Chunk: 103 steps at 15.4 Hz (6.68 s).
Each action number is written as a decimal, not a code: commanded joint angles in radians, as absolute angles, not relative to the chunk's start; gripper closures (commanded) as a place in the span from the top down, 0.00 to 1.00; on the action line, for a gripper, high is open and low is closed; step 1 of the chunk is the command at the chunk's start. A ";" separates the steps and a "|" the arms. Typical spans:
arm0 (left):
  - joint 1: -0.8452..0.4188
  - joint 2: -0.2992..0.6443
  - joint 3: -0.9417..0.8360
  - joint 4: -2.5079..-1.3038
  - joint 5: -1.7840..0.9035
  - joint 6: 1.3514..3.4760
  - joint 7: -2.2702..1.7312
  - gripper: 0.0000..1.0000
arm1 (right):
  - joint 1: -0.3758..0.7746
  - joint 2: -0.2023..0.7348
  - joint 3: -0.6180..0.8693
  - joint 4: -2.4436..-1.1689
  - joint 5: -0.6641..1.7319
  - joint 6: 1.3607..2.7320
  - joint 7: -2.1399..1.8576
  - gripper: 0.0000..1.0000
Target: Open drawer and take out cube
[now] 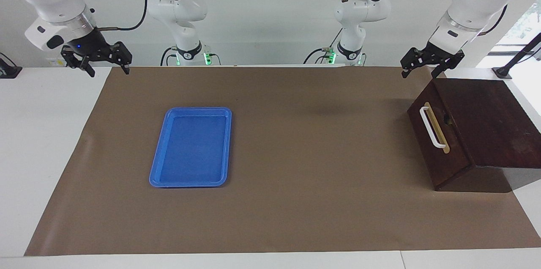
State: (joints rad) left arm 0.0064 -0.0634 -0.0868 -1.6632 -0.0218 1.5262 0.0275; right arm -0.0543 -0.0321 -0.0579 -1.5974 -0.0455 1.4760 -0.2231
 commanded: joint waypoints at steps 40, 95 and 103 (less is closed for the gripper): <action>0.006 0.172 -0.078 -1.960 0.522 2.129 -0.041 1.00 | -0.069 -0.044 -0.049 -1.608 -0.054 1.496 -0.199 1.00; -0.241 0.166 -0.084 -1.841 0.400 1.883 -0.098 1.00 | -0.080 -0.046 -0.057 -1.614 -0.052 1.517 -0.202 1.00; -0.236 0.150 -0.075 -1.588 0.198 1.646 -0.113 1.00 | -0.080 -0.046 -0.057 -1.614 -0.052 1.520 -0.202 1.00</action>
